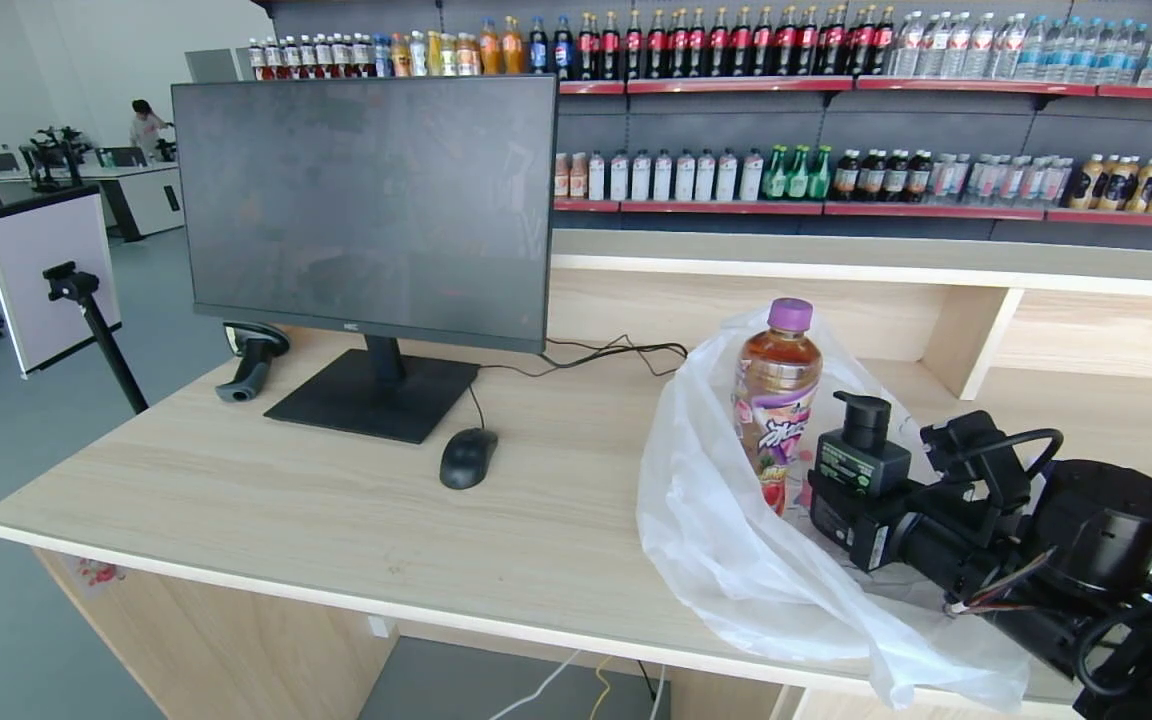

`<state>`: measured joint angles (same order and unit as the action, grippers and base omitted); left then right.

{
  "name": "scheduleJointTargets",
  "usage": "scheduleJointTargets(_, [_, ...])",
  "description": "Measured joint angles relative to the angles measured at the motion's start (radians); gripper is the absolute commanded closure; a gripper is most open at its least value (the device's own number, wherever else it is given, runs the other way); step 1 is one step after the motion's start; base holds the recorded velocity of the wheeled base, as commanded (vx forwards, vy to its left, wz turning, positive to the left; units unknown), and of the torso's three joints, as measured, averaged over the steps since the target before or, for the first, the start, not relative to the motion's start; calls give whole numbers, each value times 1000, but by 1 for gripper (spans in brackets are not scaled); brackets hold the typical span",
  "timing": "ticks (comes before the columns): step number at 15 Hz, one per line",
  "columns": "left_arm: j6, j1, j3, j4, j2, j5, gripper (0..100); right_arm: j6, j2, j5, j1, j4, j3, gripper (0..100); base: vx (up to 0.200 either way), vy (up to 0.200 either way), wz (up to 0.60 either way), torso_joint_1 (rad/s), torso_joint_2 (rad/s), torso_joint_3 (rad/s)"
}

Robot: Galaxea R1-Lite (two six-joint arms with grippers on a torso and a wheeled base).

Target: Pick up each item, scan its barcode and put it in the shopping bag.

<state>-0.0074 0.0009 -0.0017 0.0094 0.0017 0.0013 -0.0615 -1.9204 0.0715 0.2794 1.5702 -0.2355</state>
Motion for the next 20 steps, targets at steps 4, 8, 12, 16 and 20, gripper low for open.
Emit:
scheduleJointTargets(4, [0, 0, 0, 0, 0, 0, 0, -2, -8, 0, -4, 5, 8, 100, 0, 0, 0, 0, 0, 0])
scheduleJointTargets(8, [0, 0, 0, 0, 0, 0, 0, -3, -9, 0, -8, 1, 14, 100, 0, 0, 0, 0, 0, 0])
scheduleJointTargets(12, [0, 0, 0, 0, 0, 0, 0, -2, -8, 1, -13, 0, 38, 100, 0, 0, 0, 0, 0, 0])
scheduleJointTargets(16, [0, 0, 0, 0, 0, 0, 0, -3, -7, -1, -18, -5, 49, 0, 0, 0, 0, 0, 0, 0])
scheduleJointTargets(20, [0, 0, 0, 0, 0, 0, 0, -5, 4, -1, -18, -2, 51, 0, 0, 0, 0, 0, 0, 0])
